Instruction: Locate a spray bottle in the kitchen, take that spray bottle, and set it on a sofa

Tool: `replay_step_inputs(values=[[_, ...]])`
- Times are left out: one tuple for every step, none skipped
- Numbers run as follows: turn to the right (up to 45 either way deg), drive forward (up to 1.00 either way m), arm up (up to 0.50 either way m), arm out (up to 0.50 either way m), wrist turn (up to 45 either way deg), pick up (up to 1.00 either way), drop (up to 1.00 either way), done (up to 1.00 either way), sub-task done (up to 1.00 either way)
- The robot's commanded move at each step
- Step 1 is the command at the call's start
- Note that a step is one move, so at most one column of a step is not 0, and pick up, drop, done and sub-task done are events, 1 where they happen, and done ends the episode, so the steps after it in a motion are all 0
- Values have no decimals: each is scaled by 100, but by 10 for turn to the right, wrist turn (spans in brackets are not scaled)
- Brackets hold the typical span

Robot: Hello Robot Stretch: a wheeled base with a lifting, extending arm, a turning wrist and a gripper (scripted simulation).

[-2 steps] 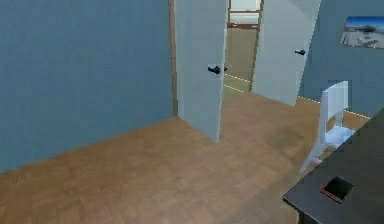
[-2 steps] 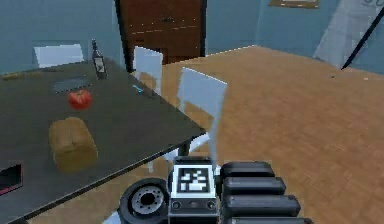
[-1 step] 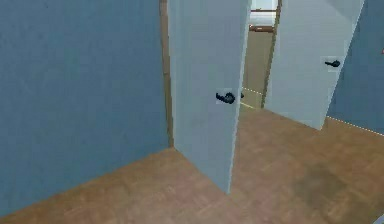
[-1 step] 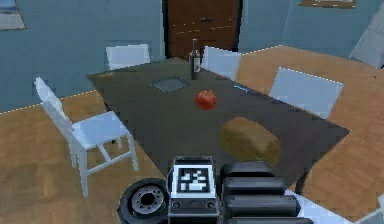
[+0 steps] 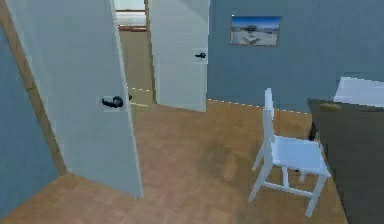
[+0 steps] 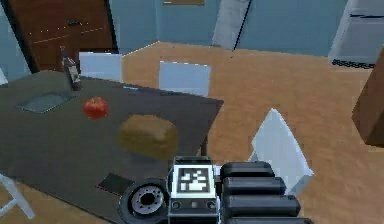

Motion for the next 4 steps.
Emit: replay_step_inputs(values=[[0,100,0,0,0,0,0,0,0],[60,0,0,0,0,0,0,0,0],[0,35,0,0,0,0,0,0,0],[-330,0,0,0,0,0,0,0,0]])
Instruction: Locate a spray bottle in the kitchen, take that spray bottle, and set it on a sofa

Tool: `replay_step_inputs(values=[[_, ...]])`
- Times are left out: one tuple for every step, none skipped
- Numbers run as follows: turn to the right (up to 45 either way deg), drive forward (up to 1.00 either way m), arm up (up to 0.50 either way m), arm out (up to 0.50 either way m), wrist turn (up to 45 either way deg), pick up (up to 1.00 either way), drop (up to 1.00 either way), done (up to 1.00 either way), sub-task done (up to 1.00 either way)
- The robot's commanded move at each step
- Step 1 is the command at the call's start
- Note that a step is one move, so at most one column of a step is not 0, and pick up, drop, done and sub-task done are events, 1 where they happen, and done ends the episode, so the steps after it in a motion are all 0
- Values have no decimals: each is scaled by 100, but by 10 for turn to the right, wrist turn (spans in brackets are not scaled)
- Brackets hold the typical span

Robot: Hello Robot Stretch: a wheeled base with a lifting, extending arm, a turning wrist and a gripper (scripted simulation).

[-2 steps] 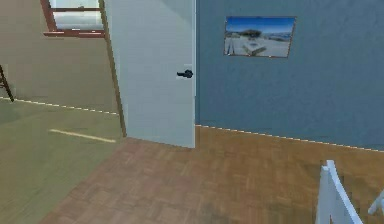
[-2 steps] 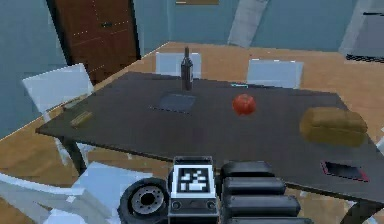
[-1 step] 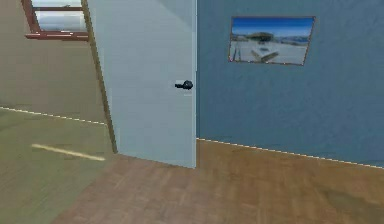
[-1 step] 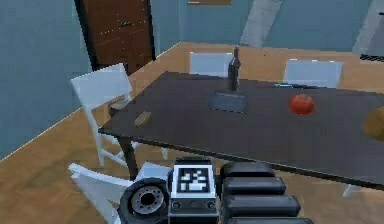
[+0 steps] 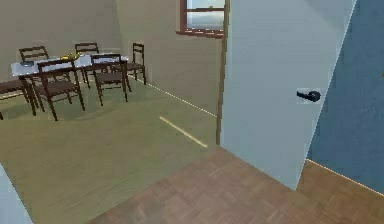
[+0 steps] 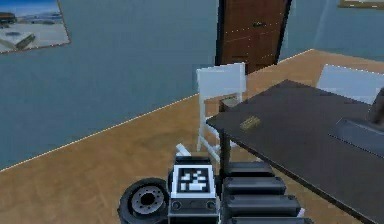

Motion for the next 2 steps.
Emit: replay_step_inputs(values=[[0,40,0,0,0,0,0,0,0],[-360,0,0,0,0,0,0,0,0]])
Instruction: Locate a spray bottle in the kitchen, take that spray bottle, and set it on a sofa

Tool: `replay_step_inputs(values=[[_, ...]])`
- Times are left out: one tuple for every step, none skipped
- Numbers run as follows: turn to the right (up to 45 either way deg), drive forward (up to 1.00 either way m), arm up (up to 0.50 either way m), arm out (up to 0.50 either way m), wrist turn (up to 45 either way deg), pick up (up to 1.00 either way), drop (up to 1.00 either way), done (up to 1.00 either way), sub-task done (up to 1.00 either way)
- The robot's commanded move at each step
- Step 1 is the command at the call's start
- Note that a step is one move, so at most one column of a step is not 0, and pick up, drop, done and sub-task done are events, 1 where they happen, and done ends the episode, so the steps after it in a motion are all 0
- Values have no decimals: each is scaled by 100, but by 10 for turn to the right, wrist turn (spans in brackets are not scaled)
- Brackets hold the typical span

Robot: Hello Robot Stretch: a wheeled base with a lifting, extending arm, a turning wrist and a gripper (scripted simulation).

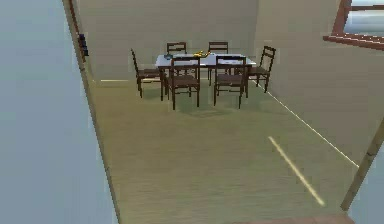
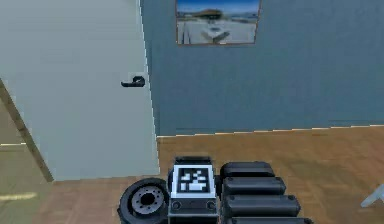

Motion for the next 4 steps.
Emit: replay_step_inputs(values=[[0,100,0,0,0,0,0,0,0],[-30,0,0,0,0,0,0,0,0],[0,25,0,0,0,0,0,0,0],[-450,0,0,0,0,0,0,0,0]])
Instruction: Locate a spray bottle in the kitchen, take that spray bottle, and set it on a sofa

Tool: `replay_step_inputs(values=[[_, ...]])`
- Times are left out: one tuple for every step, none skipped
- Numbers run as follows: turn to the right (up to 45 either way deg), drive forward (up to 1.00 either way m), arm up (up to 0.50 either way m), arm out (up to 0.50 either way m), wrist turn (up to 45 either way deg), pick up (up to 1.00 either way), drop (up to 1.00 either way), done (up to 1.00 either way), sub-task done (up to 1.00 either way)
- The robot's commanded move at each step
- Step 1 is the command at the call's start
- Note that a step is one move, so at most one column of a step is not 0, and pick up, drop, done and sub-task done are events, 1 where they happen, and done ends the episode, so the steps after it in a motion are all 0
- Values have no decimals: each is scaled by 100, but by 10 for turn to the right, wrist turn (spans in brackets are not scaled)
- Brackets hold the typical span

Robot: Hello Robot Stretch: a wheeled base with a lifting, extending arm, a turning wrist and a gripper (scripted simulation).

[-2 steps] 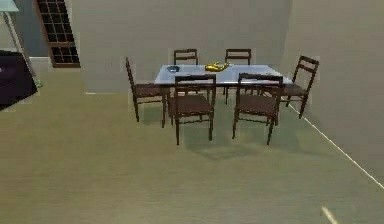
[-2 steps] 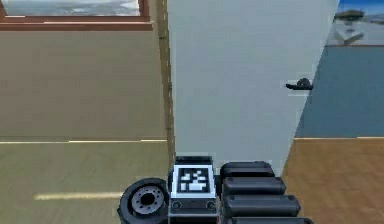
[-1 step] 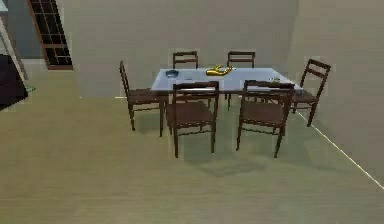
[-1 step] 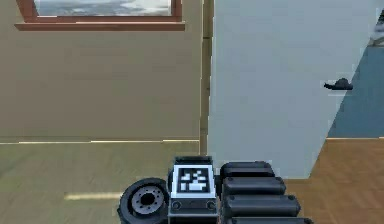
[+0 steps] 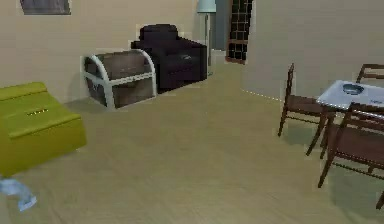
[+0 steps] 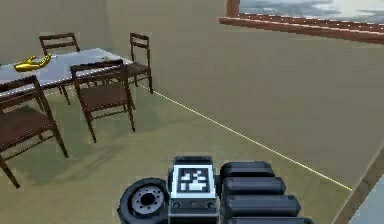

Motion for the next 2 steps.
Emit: replay_step_inputs(values=[[-180,0,0,0,0,0,0,0,0],[0,40,0,0,0,0,0,0,0]])
